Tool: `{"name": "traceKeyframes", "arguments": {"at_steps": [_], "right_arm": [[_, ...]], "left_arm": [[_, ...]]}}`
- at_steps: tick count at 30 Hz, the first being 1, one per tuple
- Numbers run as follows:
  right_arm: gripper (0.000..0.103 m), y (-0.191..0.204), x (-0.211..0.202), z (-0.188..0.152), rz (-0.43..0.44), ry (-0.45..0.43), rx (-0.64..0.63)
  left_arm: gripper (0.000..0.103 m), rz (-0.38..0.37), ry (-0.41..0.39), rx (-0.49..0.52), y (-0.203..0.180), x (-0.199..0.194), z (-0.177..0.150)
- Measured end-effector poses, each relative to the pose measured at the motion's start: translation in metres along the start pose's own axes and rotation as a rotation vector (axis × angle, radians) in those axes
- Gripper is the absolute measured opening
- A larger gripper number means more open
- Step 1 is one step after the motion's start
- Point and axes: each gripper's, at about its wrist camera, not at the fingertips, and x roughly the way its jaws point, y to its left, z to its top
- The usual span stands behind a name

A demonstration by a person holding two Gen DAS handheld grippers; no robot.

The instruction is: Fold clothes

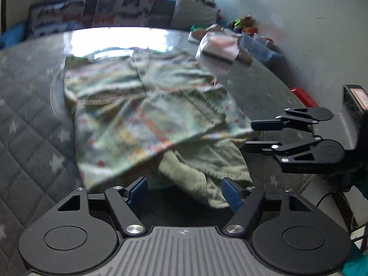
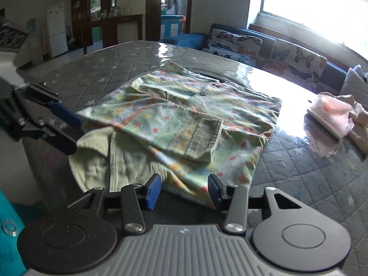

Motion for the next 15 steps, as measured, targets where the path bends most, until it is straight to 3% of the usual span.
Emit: {"name": "traceKeyframes", "arguments": {"at_steps": [2, 5, 7, 10, 15], "right_arm": [[0.049, 0.003, -0.004, -0.005, -0.007, 0.004, -0.033], [0.050, 0.009, -0.006, -0.013, -0.008, 0.010, -0.081], [0.051, 0.013, -0.006, -0.018, -0.008, 0.012, -0.109], [0.056, 0.021, -0.006, -0.025, -0.003, 0.005, -0.170], [0.058, 0.022, -0.004, -0.030, 0.006, -0.029, -0.185]], "left_arm": [[0.070, -0.018, 0.023, -0.019, 0.000, 0.004, -0.002], [0.056, -0.055, 0.044, -0.050, 0.000, 0.008, 0.000], [0.035, -0.078, 0.054, -0.073, 0.001, 0.011, 0.002], [0.016, -0.112, 0.065, -0.107, 0.004, 0.013, 0.005], [0.014, -0.135, 0.018, -0.131, 0.011, 0.002, 0.024]]}}
